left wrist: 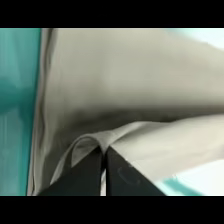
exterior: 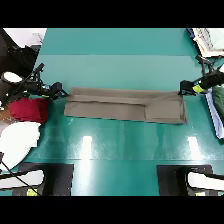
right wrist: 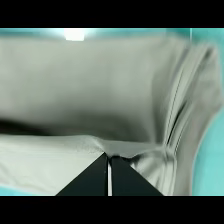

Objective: Fold the shirts.

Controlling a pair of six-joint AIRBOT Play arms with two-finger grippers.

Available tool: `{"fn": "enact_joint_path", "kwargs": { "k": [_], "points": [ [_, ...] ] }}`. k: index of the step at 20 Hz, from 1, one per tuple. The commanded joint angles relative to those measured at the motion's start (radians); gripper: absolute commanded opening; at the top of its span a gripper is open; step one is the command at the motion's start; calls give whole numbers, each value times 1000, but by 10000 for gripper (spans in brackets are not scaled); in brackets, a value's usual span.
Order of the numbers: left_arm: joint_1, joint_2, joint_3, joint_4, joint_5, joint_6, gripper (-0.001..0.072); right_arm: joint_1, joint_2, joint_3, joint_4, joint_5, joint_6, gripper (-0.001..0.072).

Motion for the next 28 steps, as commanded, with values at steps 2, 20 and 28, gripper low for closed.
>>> {"fn": "enact_joint_path", "kwargs": {
  "k": [2, 20, 28],
  "points": [
    [0, -50, 55, -18, 94, 2, 25, 5, -134, 137, 3, -12, 0, 18],
    [-188, -51, 207, -94, -145, 91, 25, -354, -147, -15, 266, 227, -143, 673],
    [-467, -52, 207, -79, 58, 87, 25, -356, -196, -226, 480, 63, -361, 673]
  ]
}}
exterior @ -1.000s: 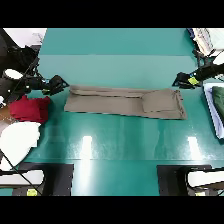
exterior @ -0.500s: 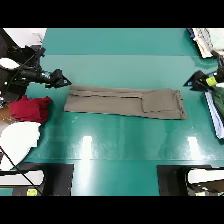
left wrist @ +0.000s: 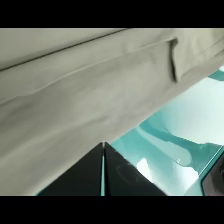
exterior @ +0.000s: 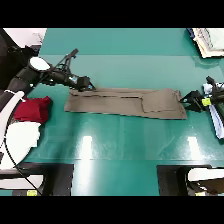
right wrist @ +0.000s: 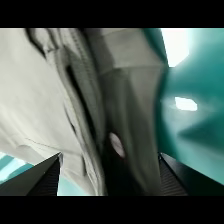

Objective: Fold the shirts.

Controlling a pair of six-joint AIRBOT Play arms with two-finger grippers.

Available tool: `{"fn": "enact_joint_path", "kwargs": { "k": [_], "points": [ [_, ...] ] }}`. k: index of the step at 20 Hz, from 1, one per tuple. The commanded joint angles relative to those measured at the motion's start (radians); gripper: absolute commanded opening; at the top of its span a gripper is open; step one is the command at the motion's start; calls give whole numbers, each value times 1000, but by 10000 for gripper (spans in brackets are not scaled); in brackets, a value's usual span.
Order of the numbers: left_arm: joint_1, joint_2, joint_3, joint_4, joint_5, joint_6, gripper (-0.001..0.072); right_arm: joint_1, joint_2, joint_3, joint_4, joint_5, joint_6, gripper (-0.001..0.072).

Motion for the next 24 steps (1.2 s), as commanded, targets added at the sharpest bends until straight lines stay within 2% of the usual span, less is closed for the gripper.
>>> {"fn": "enact_joint_path", "kwargs": {
  "k": [1, 4, 5, 7, 9, 10, 11, 13, 17, 20, 24],
  "points": [
    [-101, -1, 1, 9, 89, -5, 25, 19, -45, -40, 69, -35, -70, 673],
    [-148, -1, 1, 15, 85, -18, 25, 56, -81, -40, 106, -61, -70, 664],
    [-159, -1, 1, 20, 85, -25, 24, 74, -82, -40, 121, -84, -70, 592],
    [-182, -4, 2, 51, 91, -65, 24, 102, -69, -40, 140, -126, -70, 364],
    [-188, -28, 3, 55, 101, -66, 24, 127, -36, -40, 138, -153, -89, 104],
    [-188, -45, 5, 54, 112, -72, 24, 137, -10, -40, 138, -156, -97, 44],
    [-188, -70, 14, 56, 115, -72, 24, 143, 19, -40, 140, -154, -96, 19],
    [-188, -137, 57, 55, 105, -73, 24, 166, 90, -21, 139, -124, -87, 17],
    [-188, -305, 202, 54, 89, -98, 24, 257, 198, 145, 138, -36, 43, 16],
    [-202, -415, 330, 48, 85, -128, 24, 345, 192, 323, 138, 39, 156, 16],
    [-247, -532, 461, 48, 90, -153, 24, 488, 137, 516, 138, 61, 233, 16]
  ]
}}
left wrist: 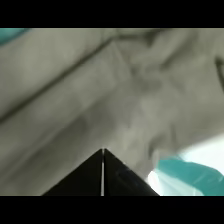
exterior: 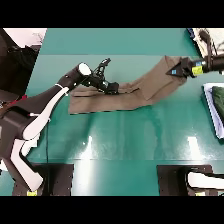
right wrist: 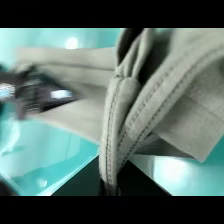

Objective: Fold the shirts.

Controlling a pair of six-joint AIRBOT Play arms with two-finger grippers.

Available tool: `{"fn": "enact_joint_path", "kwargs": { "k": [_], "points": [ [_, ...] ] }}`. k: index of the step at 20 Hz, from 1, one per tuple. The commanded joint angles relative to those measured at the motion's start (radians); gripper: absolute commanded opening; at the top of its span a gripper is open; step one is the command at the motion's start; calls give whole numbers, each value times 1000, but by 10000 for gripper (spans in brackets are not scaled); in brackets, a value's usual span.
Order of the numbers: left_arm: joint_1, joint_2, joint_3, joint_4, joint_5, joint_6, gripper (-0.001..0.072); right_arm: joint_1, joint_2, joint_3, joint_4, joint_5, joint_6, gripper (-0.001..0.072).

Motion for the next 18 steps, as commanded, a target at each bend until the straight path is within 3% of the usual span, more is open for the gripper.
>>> {"fn": "enact_joint_path", "kwargs": {
  "k": [1, 8, 18],
  "points": [
    [-31, -107, 112, -2, 2, -40, 24, 125, -41, 171, 1, 32, 89, 16],
    [-34, -130, 136, -9, 2, -39, 24, 311, -181, 423, 0, 31, 107, 16],
    [98, -61, 220, 22, -209, -5, 24, 364, -218, 464, -6, -5, 95, 17]
  ]
}}
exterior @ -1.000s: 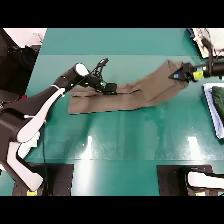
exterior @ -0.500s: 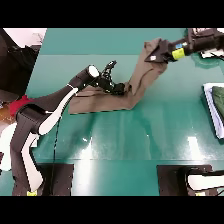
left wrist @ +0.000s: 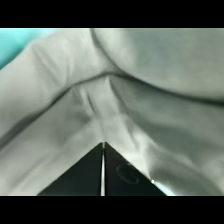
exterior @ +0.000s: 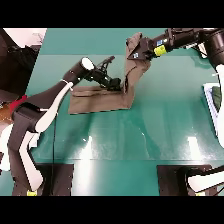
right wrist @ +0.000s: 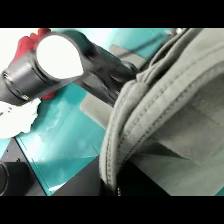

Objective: Fold the shirts.

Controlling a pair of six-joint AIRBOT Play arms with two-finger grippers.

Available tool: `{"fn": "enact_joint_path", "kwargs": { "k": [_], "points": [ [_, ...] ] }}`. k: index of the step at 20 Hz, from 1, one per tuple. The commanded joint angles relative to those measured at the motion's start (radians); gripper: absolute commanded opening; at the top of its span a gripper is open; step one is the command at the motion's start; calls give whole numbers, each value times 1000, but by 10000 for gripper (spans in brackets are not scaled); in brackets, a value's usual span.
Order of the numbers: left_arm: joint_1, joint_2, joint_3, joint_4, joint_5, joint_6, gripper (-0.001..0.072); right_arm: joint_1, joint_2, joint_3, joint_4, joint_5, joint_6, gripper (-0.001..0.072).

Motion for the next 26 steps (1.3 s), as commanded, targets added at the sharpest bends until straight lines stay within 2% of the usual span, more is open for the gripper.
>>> {"fn": "enact_joint_path", "kwargs": {
  "k": [1, 6, 11, 15, 16, 17, 18, 20, 23, 26],
  "points": [
    [85, 74, 15, 66, -79, 8, 24, 10, -4, 6, -1, -12, -8, 16],
    [267, 264, 16, 243, -154, 4, 24, 76, -17, 6, -1, -89, -52, 16],
    [419, 430, 16, 266, -194, 5, 24, 219, -126, 7, 0, -199, -125, 17],
    [480, 491, 16, 266, -213, 4, 25, 370, -254, 7, 10, -396, -206, 26],
    [480, 495, 16, 272, -221, 4, 25, 404, -281, 7, 13, -467, -234, 124],
    [480, 495, 16, 271, -228, 4, 25, 435, -304, 7, 64, -544, -257, 321],
    [480, 495, 15, 272, -234, 4, 25, 455, -316, 8, 114, -590, -298, 386],
    [480, 495, 15, 272, -240, 4, 25, 453, -306, 9, 93, -573, -314, 386],
    [480, 495, 15, 272, -252, 5, 25, 353, -257, 0, 30, -337, -311, 386],
    [479, 495, 15, 272, -254, 5, 25, 199, -195, -115, -3, -152, -300, 385]
  ]
}}
